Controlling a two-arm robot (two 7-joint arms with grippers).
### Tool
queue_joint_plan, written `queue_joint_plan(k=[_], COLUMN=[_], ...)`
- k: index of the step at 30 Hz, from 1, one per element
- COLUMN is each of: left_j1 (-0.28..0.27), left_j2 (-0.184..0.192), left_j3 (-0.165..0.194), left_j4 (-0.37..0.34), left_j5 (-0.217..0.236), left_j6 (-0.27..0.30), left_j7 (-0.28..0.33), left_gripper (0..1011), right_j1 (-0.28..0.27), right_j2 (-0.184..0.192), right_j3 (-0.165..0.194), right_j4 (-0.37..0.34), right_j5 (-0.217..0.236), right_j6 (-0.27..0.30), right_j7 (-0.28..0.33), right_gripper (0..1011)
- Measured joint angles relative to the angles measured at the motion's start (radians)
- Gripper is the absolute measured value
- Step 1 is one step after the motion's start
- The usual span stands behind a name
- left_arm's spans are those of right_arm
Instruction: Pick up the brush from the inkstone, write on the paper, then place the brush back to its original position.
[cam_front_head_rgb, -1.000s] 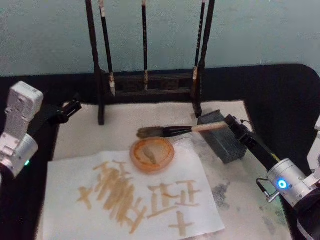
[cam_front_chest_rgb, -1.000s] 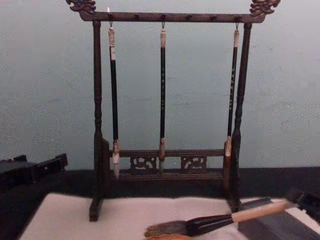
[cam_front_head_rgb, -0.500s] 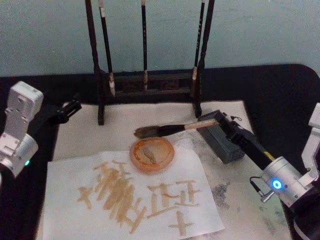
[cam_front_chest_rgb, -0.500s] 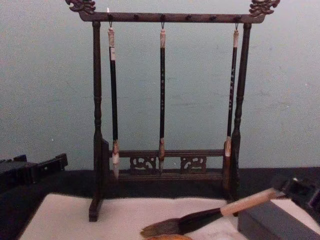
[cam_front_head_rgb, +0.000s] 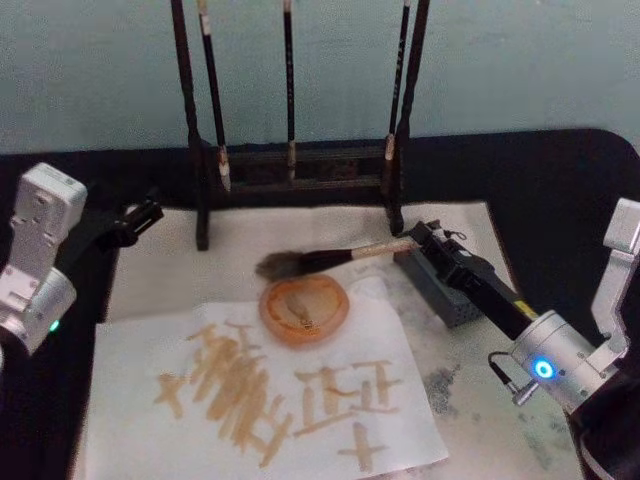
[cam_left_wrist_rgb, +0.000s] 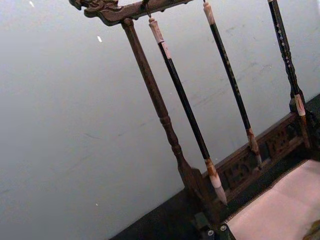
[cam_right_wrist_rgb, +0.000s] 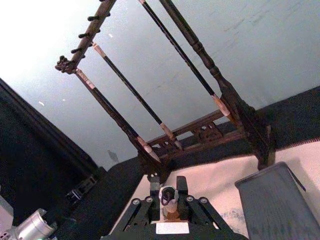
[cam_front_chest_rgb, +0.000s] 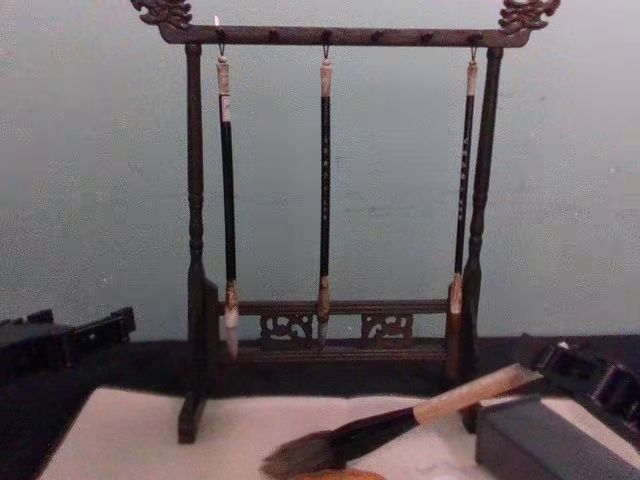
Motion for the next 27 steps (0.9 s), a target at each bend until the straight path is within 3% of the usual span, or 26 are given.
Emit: queue_joint_plan(k=[27], left_j1=[0.000], left_j2=[0.000], left_j3=[0.000], left_j4=[0.000], left_j5=[0.000], left_j6=[0.000], left_j7=[0.000], left_gripper=[1002], right_j1=[-0.010], right_j2=[0.018], right_j3=[0.008], right_j4=[-0.053], right_j5=[-0.016], right_j6=[-0.013], right_j7=[0.006], right_gripper=[203])
